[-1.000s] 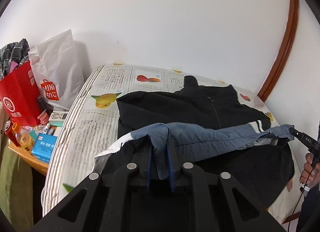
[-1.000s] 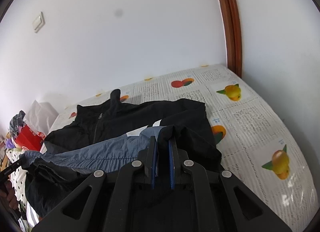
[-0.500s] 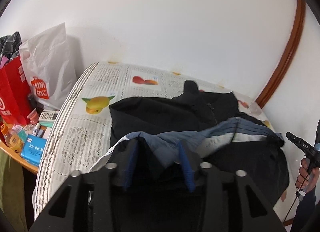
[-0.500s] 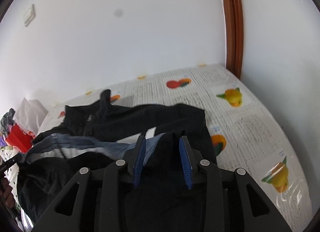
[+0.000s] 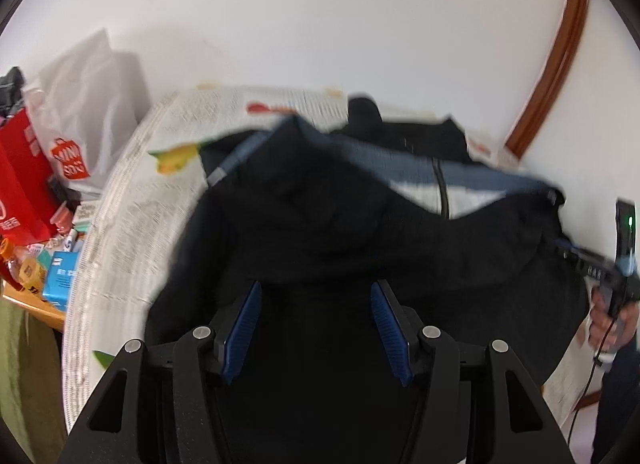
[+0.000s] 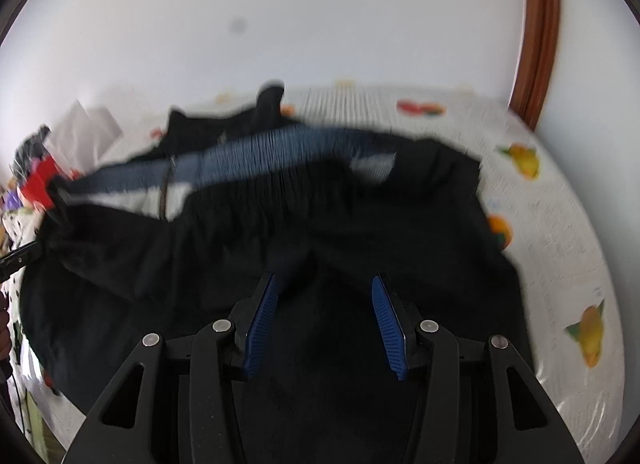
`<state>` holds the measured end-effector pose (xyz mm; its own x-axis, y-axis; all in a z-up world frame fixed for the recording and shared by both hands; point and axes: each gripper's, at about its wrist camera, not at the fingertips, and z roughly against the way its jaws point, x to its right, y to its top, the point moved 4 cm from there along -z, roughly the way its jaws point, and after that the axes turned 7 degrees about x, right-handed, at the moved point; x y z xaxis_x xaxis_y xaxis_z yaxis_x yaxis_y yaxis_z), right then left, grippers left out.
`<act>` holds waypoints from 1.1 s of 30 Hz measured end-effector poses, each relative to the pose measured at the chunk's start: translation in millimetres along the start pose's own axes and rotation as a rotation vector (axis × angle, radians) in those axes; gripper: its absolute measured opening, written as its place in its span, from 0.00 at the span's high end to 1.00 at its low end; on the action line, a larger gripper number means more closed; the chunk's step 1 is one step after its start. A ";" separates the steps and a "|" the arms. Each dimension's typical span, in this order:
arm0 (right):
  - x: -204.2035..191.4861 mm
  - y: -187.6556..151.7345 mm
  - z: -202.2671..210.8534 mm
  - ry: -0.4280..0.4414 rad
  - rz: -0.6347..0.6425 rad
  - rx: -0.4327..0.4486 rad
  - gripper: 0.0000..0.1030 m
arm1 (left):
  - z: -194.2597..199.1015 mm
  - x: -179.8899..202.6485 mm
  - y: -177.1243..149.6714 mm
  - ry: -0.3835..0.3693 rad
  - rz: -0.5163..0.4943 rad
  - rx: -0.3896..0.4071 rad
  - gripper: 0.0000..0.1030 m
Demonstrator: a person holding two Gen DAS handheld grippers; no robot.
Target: Fold large clothes
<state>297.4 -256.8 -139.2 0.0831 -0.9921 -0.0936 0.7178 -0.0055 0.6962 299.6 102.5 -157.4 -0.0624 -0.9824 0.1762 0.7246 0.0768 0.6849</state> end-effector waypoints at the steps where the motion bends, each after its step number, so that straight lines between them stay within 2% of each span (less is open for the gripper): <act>1: -1.9 -1.0 -5.7 0.002 0.006 -0.013 0.53 | -5.8 2.4 -1.2 0.001 -0.010 -0.014 0.48; 4: -5.2 3.0 -24.6 -0.006 0.024 -0.048 0.53 | -26.1 8.9 1.3 0.021 -0.050 -0.043 0.48; 6: -3.7 8.7 -37.0 -0.028 0.031 -0.078 0.53 | -37.5 9.5 7.2 0.050 -0.064 -0.035 0.48; 9: 7.4 22.9 -51.9 -0.047 -0.017 -0.086 0.56 | -50.6 1.8 17.5 0.084 -0.036 -0.017 0.48; 11: 18.2 32.9 -56.5 -0.104 -0.022 -0.061 0.56 | -55.5 -4.3 22.5 0.090 -0.017 -0.009 0.48; 15: 44.1 43.2 -60.7 -0.209 -0.022 -0.033 0.56 | -61.7 -23.2 27.5 0.180 -0.002 -0.001 0.48; 17: 54.4 45.1 -62.9 -0.210 -0.037 -0.044 0.68 | -60.7 -30.4 29.3 0.171 0.025 -0.001 0.48; 20: 56.2 49.5 -53.5 -0.197 -0.030 -0.025 0.69 | -49.8 -32.4 34.8 0.161 0.033 0.028 0.48; 24: 48.5 61.9 -27.3 -0.193 0.014 0.079 0.62 | -32.2 -31.3 48.0 0.161 -0.001 0.098 0.48; 26: 46.0 67.6 -21.0 -0.195 0.047 0.116 0.46 | -34.4 -31.8 53.9 0.151 -0.005 0.102 0.47; 28: 47.4 71.6 -27.5 -0.195 0.073 0.106 0.44 | -42.7 -32.2 59.6 0.143 -0.019 0.089 0.46; 31: 54.6 67.8 -49.2 -0.167 0.054 0.023 0.44 | -51.3 -27.1 64.4 0.141 -0.065 0.085 0.43; 33: 58.7 64.8 -60.0 -0.166 0.049 0.002 0.44 | -58.2 -25.2 66.2 0.149 -0.083 0.086 0.41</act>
<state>390.3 -307.9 -142.2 0.0023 -0.9983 0.0591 0.7145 0.0430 0.6983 389.1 122.5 -157.6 -0.0124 -0.9998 0.0144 0.6596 0.0026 0.7516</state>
